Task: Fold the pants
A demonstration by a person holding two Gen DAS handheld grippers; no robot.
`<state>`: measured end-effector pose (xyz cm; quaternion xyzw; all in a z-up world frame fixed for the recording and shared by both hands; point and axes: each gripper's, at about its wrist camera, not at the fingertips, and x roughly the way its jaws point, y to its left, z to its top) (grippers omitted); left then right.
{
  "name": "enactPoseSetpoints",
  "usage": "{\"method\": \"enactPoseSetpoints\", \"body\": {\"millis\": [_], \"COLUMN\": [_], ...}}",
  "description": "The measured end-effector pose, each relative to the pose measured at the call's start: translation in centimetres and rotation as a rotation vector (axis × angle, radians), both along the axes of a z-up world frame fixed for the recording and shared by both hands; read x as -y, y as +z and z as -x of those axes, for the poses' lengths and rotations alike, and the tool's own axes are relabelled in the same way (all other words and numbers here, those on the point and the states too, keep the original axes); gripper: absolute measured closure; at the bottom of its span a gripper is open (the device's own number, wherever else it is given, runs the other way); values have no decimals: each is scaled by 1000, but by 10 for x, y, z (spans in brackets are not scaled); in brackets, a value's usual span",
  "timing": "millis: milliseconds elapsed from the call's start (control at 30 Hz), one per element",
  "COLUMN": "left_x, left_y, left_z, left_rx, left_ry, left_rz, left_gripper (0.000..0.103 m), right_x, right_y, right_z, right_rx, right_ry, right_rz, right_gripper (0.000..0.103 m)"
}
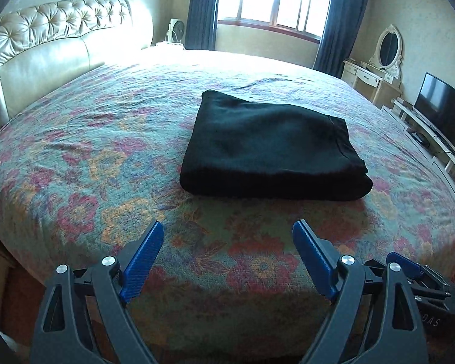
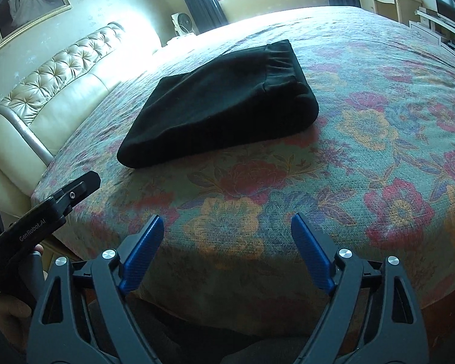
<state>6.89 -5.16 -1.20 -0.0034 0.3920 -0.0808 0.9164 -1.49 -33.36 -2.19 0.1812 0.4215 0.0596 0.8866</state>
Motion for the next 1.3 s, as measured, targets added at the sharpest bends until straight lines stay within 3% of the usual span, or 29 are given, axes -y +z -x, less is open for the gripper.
{"method": "enactPoseSetpoints", "body": {"millis": [267, 533, 767, 1033, 1300], "left_x": [13, 2, -9, -13, -10], "left_y": [16, 16, 6, 10, 1], "left_z": [11, 7, -3, -1, -6], "left_rx": [147, 118, 47, 118, 70], "left_ry": [-33, -8, 53, 57, 22], "left_rz": [-82, 41, 25, -58, -84], "left_gripper": [17, 15, 15, 14, 14], "right_x": [1, 2, 1, 2, 1], "right_y": [1, 9, 26, 44, 44], "right_z": [-1, -2, -9, -18, -20], "right_rx": [2, 24, 64, 97, 92], "right_ry": [-1, -4, -4, -8, -2], "right_rz": [-3, 33, 76, 95, 100], "right_gripper": [17, 17, 17, 17, 16]}}
